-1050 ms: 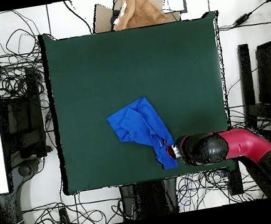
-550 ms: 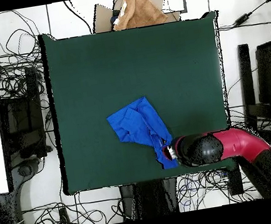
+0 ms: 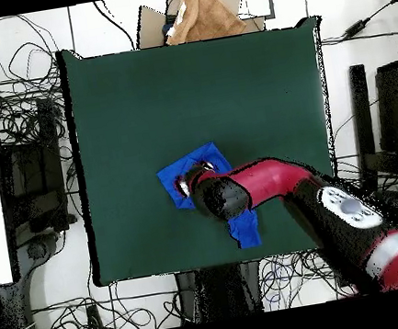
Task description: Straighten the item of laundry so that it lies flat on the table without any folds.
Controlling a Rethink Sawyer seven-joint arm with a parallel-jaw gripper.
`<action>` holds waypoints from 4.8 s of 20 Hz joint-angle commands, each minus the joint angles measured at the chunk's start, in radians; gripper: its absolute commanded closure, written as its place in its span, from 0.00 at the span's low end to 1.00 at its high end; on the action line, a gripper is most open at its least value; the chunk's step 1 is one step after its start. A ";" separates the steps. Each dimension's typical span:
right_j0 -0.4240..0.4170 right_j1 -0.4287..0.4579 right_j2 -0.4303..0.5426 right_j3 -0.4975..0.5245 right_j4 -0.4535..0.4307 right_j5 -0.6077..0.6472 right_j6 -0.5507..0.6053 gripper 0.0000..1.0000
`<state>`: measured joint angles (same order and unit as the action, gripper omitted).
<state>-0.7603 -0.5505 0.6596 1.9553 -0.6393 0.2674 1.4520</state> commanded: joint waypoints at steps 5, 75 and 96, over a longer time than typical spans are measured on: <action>0.272 0.060 -0.237 -0.377 0.055 -0.060 0.190 0.00; 0.077 -0.003 -0.296 0.016 -0.127 -0.026 0.046 0.00; 0.079 0.175 -0.301 -0.088 -0.163 -0.137 0.051 1.00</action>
<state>-0.6958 -0.4590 0.3545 1.9200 -0.7424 0.1397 1.4520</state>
